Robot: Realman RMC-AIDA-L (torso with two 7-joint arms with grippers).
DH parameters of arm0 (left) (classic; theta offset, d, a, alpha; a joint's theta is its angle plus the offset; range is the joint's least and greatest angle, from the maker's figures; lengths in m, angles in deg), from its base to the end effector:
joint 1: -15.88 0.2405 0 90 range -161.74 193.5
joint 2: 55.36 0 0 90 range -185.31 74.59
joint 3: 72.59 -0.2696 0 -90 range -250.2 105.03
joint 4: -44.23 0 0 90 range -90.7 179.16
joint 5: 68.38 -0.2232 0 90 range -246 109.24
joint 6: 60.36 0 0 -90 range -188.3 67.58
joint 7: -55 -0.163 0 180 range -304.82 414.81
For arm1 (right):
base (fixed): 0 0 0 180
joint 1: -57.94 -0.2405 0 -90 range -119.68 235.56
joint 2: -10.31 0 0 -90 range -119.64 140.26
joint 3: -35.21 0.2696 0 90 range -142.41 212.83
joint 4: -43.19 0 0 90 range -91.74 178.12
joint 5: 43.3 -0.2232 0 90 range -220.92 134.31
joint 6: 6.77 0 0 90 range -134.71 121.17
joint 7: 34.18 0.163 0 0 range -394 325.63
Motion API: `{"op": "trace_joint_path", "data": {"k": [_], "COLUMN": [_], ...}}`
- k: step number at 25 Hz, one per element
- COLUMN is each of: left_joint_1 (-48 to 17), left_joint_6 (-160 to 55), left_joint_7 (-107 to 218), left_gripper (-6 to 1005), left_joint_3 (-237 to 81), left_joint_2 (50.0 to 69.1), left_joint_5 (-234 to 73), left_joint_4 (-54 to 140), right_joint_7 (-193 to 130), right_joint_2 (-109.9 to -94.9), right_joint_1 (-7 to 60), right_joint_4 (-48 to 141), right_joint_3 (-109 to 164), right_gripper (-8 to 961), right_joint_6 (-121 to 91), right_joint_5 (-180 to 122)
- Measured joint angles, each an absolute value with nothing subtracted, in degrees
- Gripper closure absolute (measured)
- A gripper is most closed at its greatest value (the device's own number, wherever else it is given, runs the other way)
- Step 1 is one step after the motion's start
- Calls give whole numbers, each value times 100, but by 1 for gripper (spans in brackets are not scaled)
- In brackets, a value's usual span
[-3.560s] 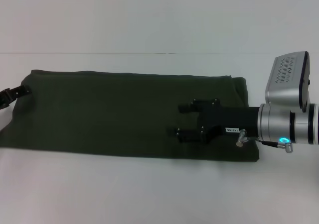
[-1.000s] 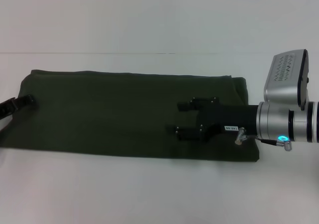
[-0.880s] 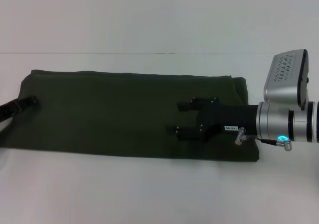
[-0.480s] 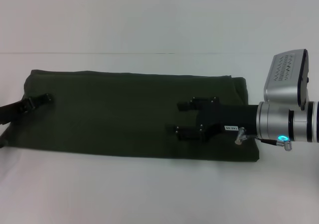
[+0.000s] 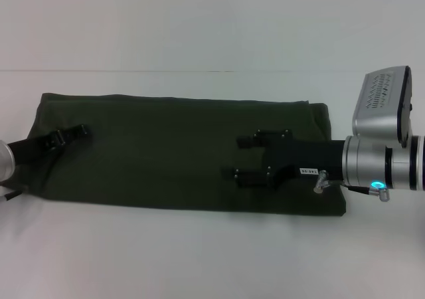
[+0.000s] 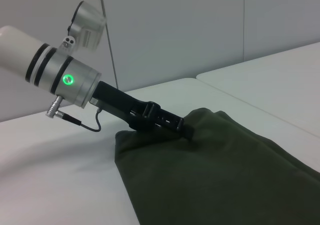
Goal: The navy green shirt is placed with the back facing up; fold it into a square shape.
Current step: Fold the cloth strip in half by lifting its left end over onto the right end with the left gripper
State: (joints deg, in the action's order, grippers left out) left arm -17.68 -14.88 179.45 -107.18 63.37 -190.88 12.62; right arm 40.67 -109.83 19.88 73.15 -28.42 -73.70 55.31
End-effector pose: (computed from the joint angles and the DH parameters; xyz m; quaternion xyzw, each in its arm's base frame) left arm -0.3660 0.4239 -0.0025 -0.6680 -0.6167 -0.2050 0.3625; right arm 0.2208 0.3975 -0.0927 -0.9570 0.1563 0.1928 0.1503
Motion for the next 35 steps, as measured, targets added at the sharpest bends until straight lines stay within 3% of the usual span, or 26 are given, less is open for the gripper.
{"op": "trace_joint_path", "data": {"k": [10, 19, 24, 30, 35], "left_joint_1": [-1778, -1778, -1758, -1734, -1719], "left_joint_6": [-1529, -1536, -1535, -1536, -1467], "left_joint_7": [17947, 17949, 17946, 17974, 17993], "left_gripper": [252, 458, 691, 873, 877], "left_joint_3": [-11000, -10994, -10980, -10966, -10915], "left_joint_2": [6331, 6321, 6318, 6292, 6275], "left_joint_5": [-19086, -19092, -19084, -19071, -19042], "left_joint_4": [1225, 1206, 1198, 1196, 1132], "right_joint_7": [4093, 4104, 4105, 4105, 4105], "right_joint_2": [-10983, -10983, -10983, -10982, -10982], "right_joint_1": [2001, 1995, 1985, 1980, 1980], "right_joint_4": [7338, 7343, 7343, 7342, 7342], "right_joint_3": [-2842, -2842, -2842, -2842, -2842], "right_gripper": [165, 165, 165, 165, 165], "right_joint_6": [-7392, -7391, -7393, -7393, -7393], "right_joint_5": [5530, 5530, 5522, 5521, 5521]}}
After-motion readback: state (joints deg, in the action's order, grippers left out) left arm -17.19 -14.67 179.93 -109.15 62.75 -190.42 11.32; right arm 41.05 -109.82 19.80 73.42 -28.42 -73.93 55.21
